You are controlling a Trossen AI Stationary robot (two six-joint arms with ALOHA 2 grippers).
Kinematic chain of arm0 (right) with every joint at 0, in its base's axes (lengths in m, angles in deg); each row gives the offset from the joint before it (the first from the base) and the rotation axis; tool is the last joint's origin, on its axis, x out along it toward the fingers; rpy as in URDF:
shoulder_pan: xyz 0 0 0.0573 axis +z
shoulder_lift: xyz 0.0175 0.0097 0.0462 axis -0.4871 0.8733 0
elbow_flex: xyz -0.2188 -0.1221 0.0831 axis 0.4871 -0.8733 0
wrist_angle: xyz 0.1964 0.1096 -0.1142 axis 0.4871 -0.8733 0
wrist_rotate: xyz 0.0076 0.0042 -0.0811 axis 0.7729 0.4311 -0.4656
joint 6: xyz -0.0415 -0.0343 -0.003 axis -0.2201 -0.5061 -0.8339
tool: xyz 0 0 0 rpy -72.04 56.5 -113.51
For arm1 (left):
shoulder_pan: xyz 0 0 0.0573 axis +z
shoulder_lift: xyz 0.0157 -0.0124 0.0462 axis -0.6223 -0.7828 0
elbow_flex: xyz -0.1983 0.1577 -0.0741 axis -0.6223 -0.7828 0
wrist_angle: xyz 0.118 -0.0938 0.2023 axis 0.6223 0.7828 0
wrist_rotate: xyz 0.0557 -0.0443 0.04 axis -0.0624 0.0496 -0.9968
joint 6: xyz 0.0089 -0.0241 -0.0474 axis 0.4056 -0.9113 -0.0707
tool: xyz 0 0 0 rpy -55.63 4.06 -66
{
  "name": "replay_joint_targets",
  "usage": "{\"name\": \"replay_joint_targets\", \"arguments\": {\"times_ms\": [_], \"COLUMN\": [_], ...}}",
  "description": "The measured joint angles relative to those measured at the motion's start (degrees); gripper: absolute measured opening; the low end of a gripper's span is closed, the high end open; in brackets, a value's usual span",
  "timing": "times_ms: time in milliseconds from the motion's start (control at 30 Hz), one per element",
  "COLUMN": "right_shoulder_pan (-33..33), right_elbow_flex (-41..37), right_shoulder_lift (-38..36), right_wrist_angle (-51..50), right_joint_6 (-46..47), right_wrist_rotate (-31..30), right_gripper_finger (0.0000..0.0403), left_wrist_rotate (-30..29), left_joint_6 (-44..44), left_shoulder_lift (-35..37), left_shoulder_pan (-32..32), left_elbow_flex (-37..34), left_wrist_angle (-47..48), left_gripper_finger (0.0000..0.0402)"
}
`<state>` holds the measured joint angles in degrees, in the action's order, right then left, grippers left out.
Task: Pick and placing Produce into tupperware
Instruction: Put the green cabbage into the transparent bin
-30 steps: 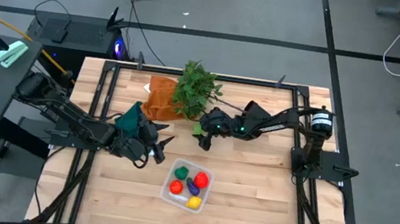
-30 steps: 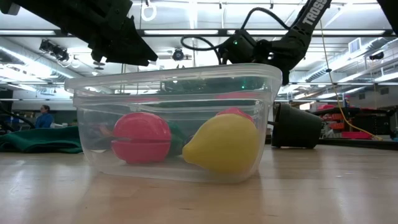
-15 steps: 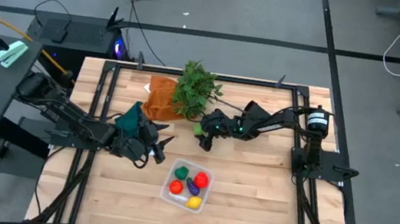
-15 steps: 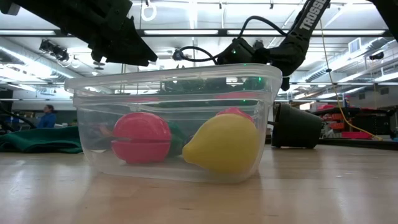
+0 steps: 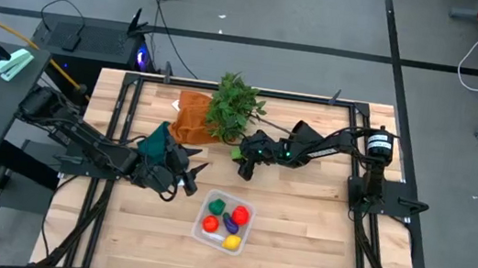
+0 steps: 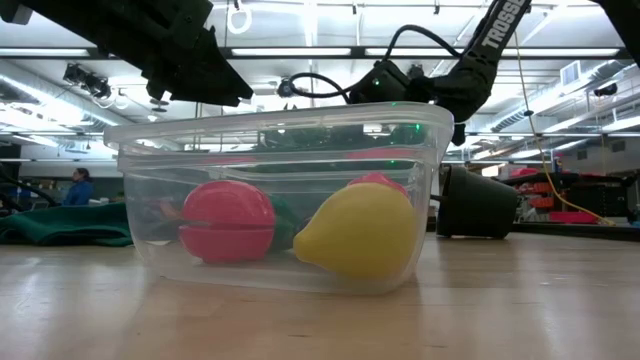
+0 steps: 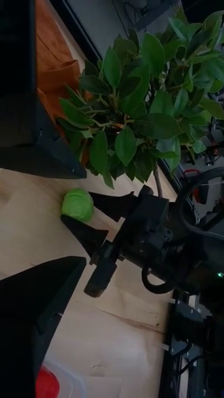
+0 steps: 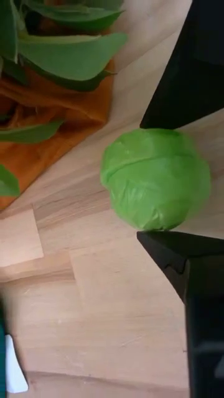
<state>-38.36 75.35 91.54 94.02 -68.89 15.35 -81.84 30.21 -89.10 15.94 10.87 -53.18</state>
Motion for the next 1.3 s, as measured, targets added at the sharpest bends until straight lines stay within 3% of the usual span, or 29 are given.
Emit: {"name": "replay_joint_targets", "arguments": {"times_ms": [200, 433, 767, 1100, 1300], "right_shoulder_pan": [0.6, 2.8, 11.1, 19.9, 22.2], "right_elbow_flex": [0.0, 0.0, 0.0, 0.0, 0.0], "right_shoulder_lift": [-1.1, -7.2, -17.5, -19.4, -16.8], "right_wrist_angle": [-0.7, -7.5, -17.1, -12.6, -8.4], "right_joint_6": [0.7, 0.0, 1.4, 6.9, 7.3], "right_wrist_rotate": [0.1, 0.3, 1.0, 11.3, 12.1], "right_gripper_finger": [0.0194, 0.0201, 0.0201, 0.0201, 0.0201], "left_wrist_rotate": [0.0, 0.2, 0.2, 0.2, 0.2], "left_joint_6": [0.0, 0.0, 0.0, -0.1, -0.1], "left_shoulder_lift": [0.0, 0.0, 0.0, 0.0, 0.0], "left_shoulder_pan": [0.0, 0.0, 0.0, 0.0, 0.0], "left_elbow_flex": [0.0, 0.0, 0.0, 0.0, 0.0], "left_wrist_angle": [0.0, 0.0, 0.0, 0.0, 0.0], "left_gripper_finger": [0.022, 0.0219, 0.0218, 0.0218, 0.0217]}}
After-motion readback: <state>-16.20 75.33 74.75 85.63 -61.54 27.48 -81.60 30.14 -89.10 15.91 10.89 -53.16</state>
